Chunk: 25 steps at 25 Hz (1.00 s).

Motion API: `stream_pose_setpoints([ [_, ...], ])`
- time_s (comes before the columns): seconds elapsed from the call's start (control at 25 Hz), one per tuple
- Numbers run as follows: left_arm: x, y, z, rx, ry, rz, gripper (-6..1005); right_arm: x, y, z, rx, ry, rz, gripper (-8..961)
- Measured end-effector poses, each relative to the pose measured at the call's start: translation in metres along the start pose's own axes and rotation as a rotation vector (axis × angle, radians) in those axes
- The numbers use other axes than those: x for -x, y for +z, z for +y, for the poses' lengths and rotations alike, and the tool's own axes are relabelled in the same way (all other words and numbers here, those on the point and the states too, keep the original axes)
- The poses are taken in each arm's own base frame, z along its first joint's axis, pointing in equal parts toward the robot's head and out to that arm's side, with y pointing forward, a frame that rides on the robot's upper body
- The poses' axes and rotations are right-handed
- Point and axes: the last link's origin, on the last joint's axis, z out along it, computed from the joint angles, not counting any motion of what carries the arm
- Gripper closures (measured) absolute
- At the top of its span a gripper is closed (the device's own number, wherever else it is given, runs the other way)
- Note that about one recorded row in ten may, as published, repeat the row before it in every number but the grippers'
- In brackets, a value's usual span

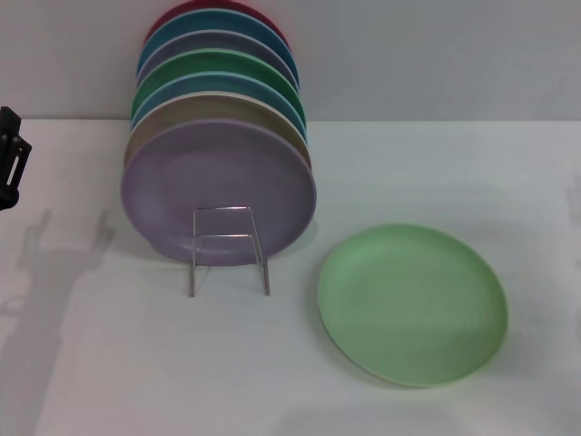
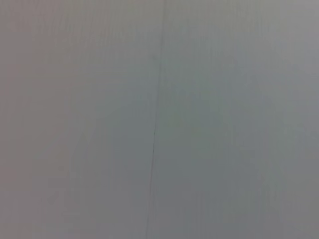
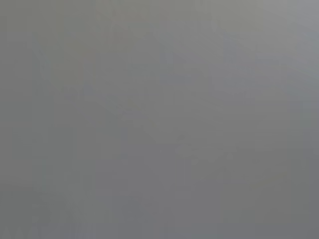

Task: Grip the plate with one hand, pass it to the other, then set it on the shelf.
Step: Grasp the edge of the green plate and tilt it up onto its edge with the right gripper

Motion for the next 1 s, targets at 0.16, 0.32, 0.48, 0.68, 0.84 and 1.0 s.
stream_pose_setpoints([
  [0.16, 0.000, 0.000, 0.000, 0.001, 0.000, -0.002, 176, 0.004, 0.000, 0.000, -0.004, -0.172, -0.025, 406],
  [0.32, 0.000, 0.001, 0.001, 0.004, 0.001, -0.002, 177, 0.005, 0.002, 0.006, -0.016, -0.287, -0.025, 406],
  [0.48, 0.001, 0.002, 0.001, 0.006, 0.000, -0.002, 177, 0.000, 0.011, 0.020, -0.029, -0.283, 0.042, 406],
  [0.68, 0.001, 0.003, 0.002, 0.007, -0.001, -0.006, 178, -0.010, 0.033, 0.038, -0.017, -0.212, 0.192, 406],
  [0.84, 0.002, 0.003, 0.001, 0.006, -0.001, -0.012, 179, -0.009, 0.054, 0.055, 0.025, -0.136, 0.353, 407],
  [1.0, 0.002, 0.005, 0.000, 0.006, 0.002, -0.011, 179, -0.001, 0.068, 0.063, 0.095, -0.086, 0.496, 407],
])
